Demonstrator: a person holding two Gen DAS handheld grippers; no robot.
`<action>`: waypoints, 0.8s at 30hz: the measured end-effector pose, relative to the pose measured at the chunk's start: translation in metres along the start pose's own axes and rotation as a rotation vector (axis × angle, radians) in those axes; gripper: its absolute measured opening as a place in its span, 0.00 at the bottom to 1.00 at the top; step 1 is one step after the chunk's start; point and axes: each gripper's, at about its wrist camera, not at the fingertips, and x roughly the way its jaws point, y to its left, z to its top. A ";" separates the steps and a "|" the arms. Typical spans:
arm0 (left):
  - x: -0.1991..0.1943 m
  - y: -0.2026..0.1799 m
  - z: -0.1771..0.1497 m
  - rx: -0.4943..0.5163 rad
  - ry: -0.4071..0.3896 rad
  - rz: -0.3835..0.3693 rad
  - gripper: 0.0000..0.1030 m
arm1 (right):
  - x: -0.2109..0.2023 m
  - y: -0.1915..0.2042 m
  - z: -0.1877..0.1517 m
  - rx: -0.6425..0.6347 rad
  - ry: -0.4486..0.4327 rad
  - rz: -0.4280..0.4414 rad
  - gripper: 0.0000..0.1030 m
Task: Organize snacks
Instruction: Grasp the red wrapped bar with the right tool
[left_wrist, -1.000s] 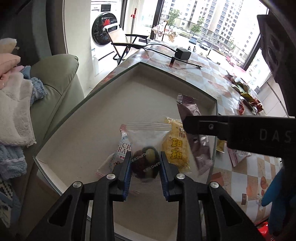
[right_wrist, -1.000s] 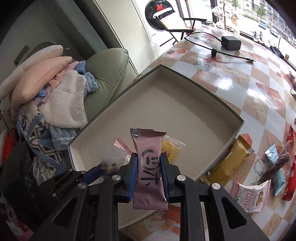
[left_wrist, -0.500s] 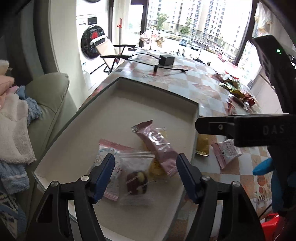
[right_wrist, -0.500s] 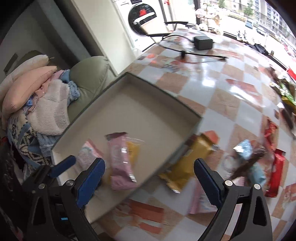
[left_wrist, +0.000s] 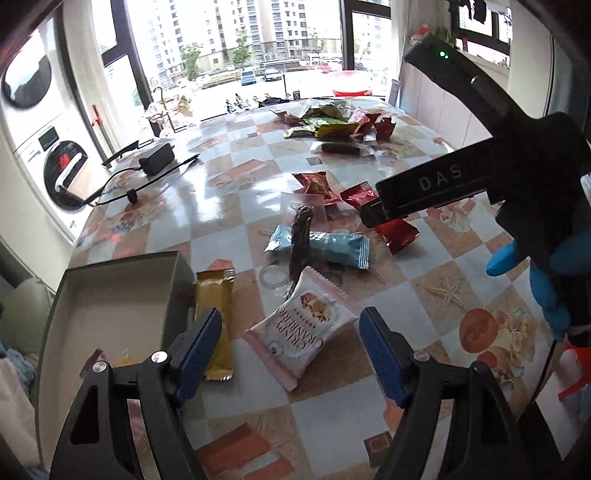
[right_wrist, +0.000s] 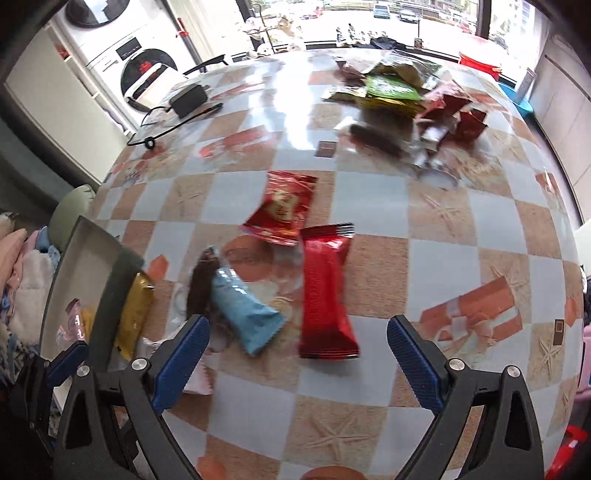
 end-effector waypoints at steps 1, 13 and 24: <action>0.007 -0.004 0.003 0.022 0.013 0.000 0.78 | 0.003 -0.007 0.001 0.009 0.004 -0.005 0.95; 0.054 -0.016 0.000 0.085 0.157 -0.012 0.77 | 0.033 -0.001 0.017 -0.070 0.009 -0.093 0.78; 0.037 -0.012 -0.023 -0.110 0.184 -0.052 0.54 | 0.014 -0.006 -0.020 -0.165 -0.004 -0.098 0.33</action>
